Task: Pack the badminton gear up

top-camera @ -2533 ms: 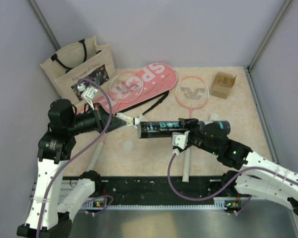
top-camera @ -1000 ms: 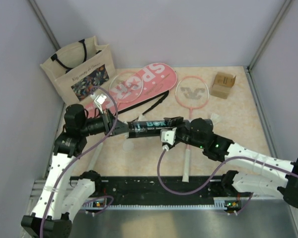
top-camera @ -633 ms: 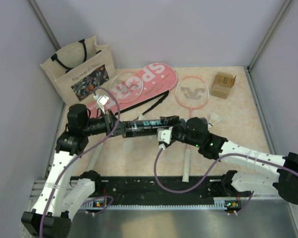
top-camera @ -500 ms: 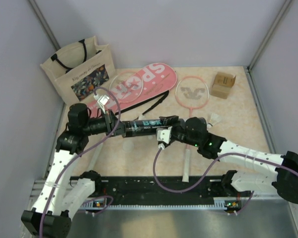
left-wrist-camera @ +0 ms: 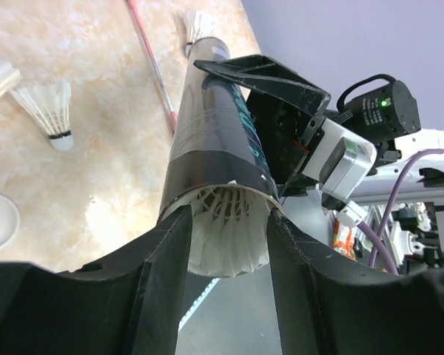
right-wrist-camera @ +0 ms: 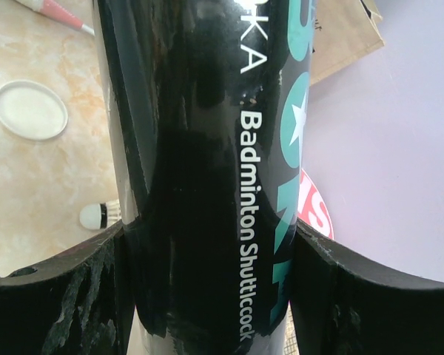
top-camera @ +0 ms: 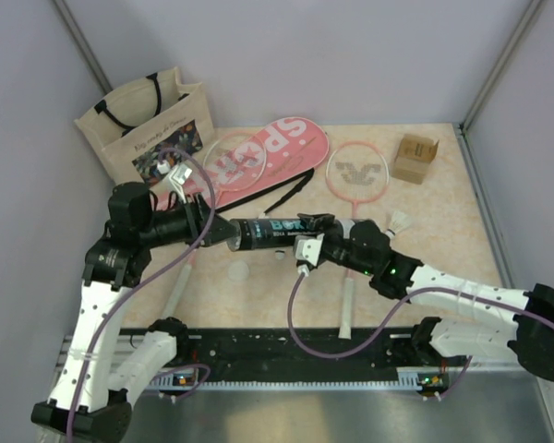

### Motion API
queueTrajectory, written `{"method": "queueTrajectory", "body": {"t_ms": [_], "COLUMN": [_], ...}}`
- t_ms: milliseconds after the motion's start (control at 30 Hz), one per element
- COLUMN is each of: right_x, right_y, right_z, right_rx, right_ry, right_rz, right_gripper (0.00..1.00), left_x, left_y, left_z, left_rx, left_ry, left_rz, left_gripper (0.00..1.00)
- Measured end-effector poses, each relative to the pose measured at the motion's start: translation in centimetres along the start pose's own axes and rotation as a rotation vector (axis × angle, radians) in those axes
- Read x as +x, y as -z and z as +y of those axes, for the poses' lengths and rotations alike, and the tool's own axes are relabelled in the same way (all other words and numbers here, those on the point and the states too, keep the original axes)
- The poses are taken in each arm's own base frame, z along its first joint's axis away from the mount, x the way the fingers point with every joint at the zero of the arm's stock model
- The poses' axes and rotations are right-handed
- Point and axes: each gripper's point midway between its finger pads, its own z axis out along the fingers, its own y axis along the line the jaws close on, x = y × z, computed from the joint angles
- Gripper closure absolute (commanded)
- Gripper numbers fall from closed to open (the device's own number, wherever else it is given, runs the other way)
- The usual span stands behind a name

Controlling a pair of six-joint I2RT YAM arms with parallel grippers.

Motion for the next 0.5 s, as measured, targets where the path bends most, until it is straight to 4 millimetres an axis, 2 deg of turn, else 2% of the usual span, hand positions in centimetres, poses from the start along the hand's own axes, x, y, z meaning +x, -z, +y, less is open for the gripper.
{"method": "queueTrajectory", "body": {"t_ms": [133, 267, 500], "right_x": [0.3, 1.0, 1.5], "right_y": [0.6, 1.0, 2.1], "right_z": [-0.2, 0.4, 0.3], "right_rx": [0.010, -0.006, 0.013], "right_ry": [0.000, -0.003, -0.055], "right_rz": [0.008, 0.028, 0.064], "right_gripper": [0.76, 0.76, 0.76], "left_x": [-1.2, -2.0, -2.5], "left_y": [1.0, 1.7, 2.2], "left_z": [-1.2, -2.2, -1.4], "left_rx": [-0.020, -0.026, -0.095], "left_ry": [-0.046, -0.083, -0.109], "left_rz": [-0.038, -0.074, -0.109], "left_gripper": [0.43, 0.42, 0.42]}}
